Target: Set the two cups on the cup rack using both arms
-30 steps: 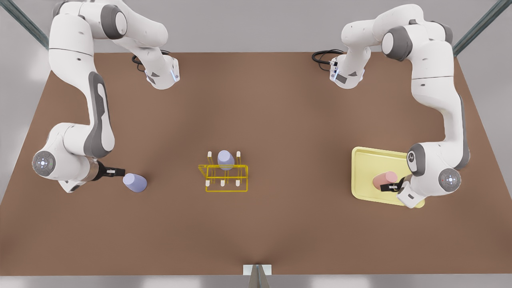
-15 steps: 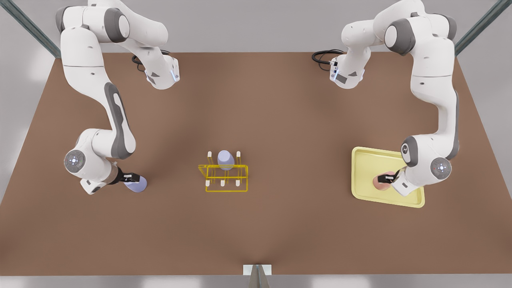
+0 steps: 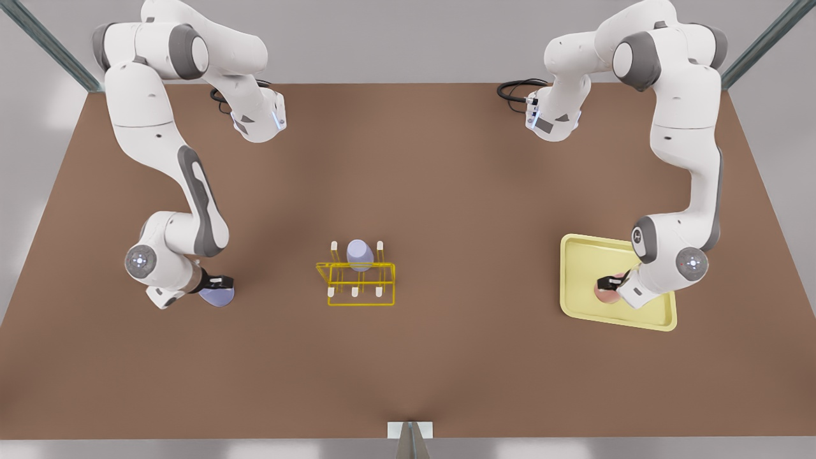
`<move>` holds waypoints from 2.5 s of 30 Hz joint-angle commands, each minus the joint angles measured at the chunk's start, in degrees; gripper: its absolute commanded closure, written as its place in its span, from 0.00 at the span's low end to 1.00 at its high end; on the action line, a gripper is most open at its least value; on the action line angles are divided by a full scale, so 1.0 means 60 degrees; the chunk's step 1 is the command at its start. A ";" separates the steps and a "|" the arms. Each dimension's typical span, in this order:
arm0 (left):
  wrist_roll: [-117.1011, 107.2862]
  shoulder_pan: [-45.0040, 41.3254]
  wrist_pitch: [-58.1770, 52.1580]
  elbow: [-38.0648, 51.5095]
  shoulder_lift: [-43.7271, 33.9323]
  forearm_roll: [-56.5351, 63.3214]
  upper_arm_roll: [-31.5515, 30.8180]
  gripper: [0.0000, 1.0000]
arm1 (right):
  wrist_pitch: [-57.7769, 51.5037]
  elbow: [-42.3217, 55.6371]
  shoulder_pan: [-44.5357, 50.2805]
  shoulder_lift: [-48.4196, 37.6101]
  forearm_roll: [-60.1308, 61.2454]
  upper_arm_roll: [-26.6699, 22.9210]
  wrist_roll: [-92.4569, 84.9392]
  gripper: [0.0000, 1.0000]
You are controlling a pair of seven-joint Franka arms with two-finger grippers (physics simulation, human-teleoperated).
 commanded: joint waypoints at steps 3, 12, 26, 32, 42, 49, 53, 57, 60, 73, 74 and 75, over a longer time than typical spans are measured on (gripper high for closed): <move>0.0243 0.0000 0.0082 -0.0149 -0.0006 0.0017 0.0058 0.00 | 0.0145 -0.0018 0.0003 0.0072 0.0014 0.0000 -0.0166 0.00; 0.0228 0.0044 0.0067 -0.0105 -0.0050 0.0017 0.0058 0.14 | 0.0175 -0.0267 0.0003 0.0043 0.0014 0.0000 -0.0166 0.00; -0.0270 -0.0044 -0.0694 -0.0017 -0.0519 -0.0027 0.0044 0.17 | 0.0057 -0.0106 -0.0011 -0.0045 0.0102 0.0029 -0.0107 0.19; -0.2114 -0.0102 -0.3273 0.1637 -0.0636 0.0017 -0.0805 0.17 | -0.0089 0.0465 0.0150 -0.0542 0.0745 0.0863 -0.0005 0.19; -1.2250 -0.2928 -0.3273 0.7435 0.2380 -0.0335 -0.2725 0.17 | -0.0910 0.1798 0.1511 -0.0953 0.4028 0.1626 0.0464 0.19; -1.3878 -0.5127 -0.1882 0.9197 0.3553 -0.0700 -0.2915 0.17 | -0.0821 0.1754 0.2215 -0.0895 0.4336 0.1611 0.0420 0.19; -1.3834 -0.5376 -0.1838 0.9197 0.3773 -0.0774 -0.3135 0.17 | -0.0924 0.1652 0.2288 -0.0851 0.4336 0.1611 0.0303 0.19; -1.3805 -0.5669 -0.1545 0.9211 0.4051 -0.0774 -0.3340 0.17 | -0.0909 0.1652 0.2347 -0.0616 0.4336 0.1611 0.0288 0.19; -1.3703 -0.5757 -0.1339 0.9226 0.4154 -0.0759 -0.3326 0.15 | -0.0924 0.1652 0.2332 -0.0499 0.4321 0.1611 0.0273 0.00; -0.2822 -0.1611 -0.9382 0.7707 -0.0779 0.1935 -0.2257 0.00 | -0.3443 0.3058 0.2171 -0.0836 -0.0130 -0.0879 0.0259 0.00; -0.1998 -0.2108 -0.8356 0.5828 -0.2188 0.2024 -0.1671 0.00 | -0.3502 0.3160 0.1996 -0.0850 -0.0922 -0.1215 0.0259 0.00; -0.2013 -0.2197 -0.8867 0.5798 -0.2555 0.1615 -0.1641 0.00 | -0.3985 0.3511 0.1805 -0.0938 -0.0880 -0.1831 0.0200 0.00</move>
